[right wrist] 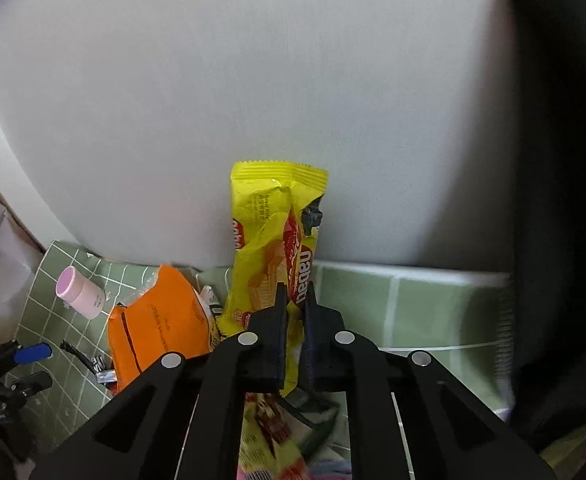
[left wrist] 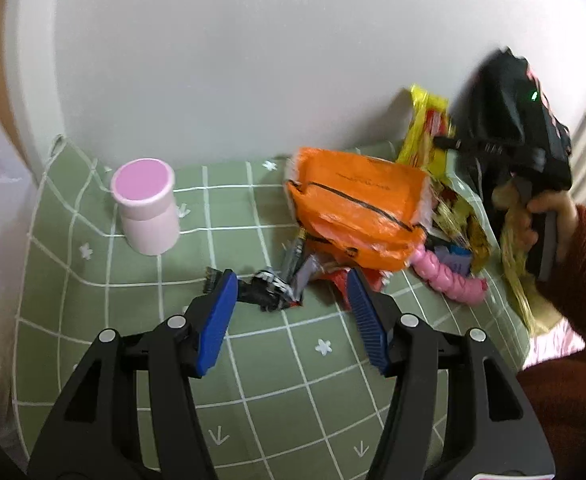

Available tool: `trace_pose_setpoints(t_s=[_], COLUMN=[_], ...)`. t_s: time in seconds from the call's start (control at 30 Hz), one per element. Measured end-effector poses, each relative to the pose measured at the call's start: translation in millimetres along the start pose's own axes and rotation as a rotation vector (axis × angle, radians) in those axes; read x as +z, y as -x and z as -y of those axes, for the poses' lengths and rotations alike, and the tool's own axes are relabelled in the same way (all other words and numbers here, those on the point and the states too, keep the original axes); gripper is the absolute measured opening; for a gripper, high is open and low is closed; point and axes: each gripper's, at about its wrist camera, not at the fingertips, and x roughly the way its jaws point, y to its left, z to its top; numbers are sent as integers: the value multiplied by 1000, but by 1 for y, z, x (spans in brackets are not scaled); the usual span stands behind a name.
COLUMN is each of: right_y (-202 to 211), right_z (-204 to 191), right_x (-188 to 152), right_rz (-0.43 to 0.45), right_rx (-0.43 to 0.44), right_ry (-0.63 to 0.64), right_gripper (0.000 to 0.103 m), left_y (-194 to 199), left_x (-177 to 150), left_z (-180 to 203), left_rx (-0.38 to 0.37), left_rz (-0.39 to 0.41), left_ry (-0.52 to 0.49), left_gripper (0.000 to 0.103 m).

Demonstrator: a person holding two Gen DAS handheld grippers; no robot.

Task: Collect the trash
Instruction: 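Return both tools to the pile and close the right tool on the yellow nabati wafer pack, then close the left tool on the black-and-silver wrapper while the right tool holds the nabati pack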

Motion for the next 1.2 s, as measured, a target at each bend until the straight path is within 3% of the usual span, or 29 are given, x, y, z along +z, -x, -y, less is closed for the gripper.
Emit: trace_pose_setpoints(t_s=[0.13,0.37,0.67,0.87,1.0,1.07,1.2], right_y=[33,68,93,99,108,114,123], right_z=[8,9,23,14,12,11,12], right_x=[-1,-35,-64,-74,-81,-84,-89], right_rz=[36,38,37,38,45,55,78], right_rx=[-19,-41,-45,-34,-33,-38,-53], right_ry=[0,34,-36,-52,-54,-54,-71], right_gripper=[8,8,8,8,8,8,8], left_y=[-16,-55,-63,-65,-70,-67,-44], left_x=[4,14,-15,-18,-13,-12,-5], left_z=[8,-10,8,4,9,9,24], left_rx=[-10,61,-40,5,86,78,70], left_rz=[-11,-64,-172,-175,-183,-178,-124], left_ry=[-44,-26,-47,19,0,3,-3], left_gripper=[54,54,54,54,28,19,17])
